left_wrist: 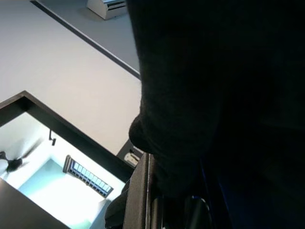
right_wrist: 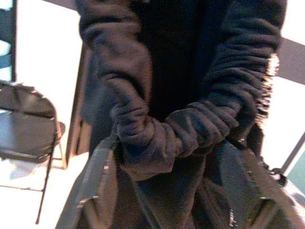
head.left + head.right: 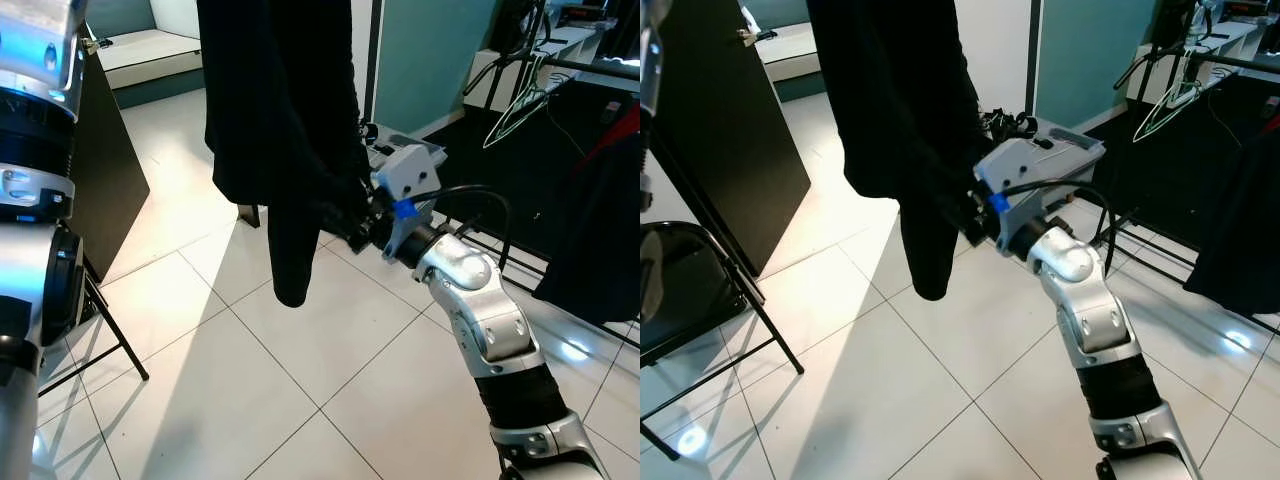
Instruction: Hang hanger
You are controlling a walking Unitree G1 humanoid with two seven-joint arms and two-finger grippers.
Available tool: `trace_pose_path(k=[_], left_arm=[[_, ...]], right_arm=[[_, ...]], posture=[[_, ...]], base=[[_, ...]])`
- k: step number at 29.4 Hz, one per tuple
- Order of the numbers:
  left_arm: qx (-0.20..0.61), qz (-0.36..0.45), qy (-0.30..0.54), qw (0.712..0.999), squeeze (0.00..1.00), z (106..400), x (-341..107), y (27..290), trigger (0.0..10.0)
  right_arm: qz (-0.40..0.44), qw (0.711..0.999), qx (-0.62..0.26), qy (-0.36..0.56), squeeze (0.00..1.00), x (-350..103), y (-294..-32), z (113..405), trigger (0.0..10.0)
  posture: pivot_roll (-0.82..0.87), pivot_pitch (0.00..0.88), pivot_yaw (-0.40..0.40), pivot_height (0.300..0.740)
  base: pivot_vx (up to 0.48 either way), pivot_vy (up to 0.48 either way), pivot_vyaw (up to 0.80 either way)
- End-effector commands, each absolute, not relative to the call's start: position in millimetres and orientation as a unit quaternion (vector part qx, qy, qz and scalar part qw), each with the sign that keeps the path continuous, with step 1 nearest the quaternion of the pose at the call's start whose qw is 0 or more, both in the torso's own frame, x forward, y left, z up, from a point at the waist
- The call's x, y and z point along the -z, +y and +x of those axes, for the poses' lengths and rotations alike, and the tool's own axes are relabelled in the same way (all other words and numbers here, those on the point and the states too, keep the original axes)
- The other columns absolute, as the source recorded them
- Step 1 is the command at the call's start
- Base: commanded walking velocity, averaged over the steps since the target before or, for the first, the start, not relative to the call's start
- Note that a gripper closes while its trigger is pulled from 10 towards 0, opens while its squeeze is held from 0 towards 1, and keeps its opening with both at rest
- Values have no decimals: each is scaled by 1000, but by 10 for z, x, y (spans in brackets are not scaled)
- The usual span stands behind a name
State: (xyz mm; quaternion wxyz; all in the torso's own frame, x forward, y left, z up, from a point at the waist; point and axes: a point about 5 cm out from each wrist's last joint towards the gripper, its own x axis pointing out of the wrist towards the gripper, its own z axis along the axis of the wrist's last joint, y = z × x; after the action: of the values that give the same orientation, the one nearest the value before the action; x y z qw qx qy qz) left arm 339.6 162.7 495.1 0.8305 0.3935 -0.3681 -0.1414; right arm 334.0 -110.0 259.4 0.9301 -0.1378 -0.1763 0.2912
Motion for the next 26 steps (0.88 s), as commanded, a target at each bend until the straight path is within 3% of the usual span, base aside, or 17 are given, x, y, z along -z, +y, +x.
trace_pose_path(k=[1, 9, 18, 20, 21, 26], left_arm=[[139, 383, -394, 824, 0, 3297, -5079, 1628, 0], [148, 378, -390, 827, 0, 3301, -5050, 1620, 0], [142, 381, -366, 837, 0, 3343, -4944, 1737, 0], [140, 383, -362, 838, 0, 3349, -4928, 1756, 0], [137, 386, -344, 845, 0, 3385, -4838, 1833, 0], [139, 396, -315, 851, 0, 3438, -4685, 1952, 0]], right_arm=[[-143, 931, -277, -190, 0, -2653, -1101, 3367, 0], [-142, 938, -239, -206, 0, -2720, -1167, 3422, 0], [-59, 947, -179, -261, 0, -2999, -1471, 3485, 0], [-42, 945, -180, -269, 0, -3041, -1505, 3480, 0], [11, 934, -199, -295, 0, -3187, -1594, 3435, 0], [50, 918, -223, -325, 0, -3366, -1726, 3365, 0]], posture=[[69, 0, 69, 735], [67, 0, 71, 735], [70, 0, 71, 735], [71, 0, 70, 735], [70, 0, 70, 735], [68, 0, 72, 735]], base=[[0, 0, 0], [0, 0, 0], [0, 0, 0], [0, 0, 0], [0, 0, 0], [0, 0, 0]])
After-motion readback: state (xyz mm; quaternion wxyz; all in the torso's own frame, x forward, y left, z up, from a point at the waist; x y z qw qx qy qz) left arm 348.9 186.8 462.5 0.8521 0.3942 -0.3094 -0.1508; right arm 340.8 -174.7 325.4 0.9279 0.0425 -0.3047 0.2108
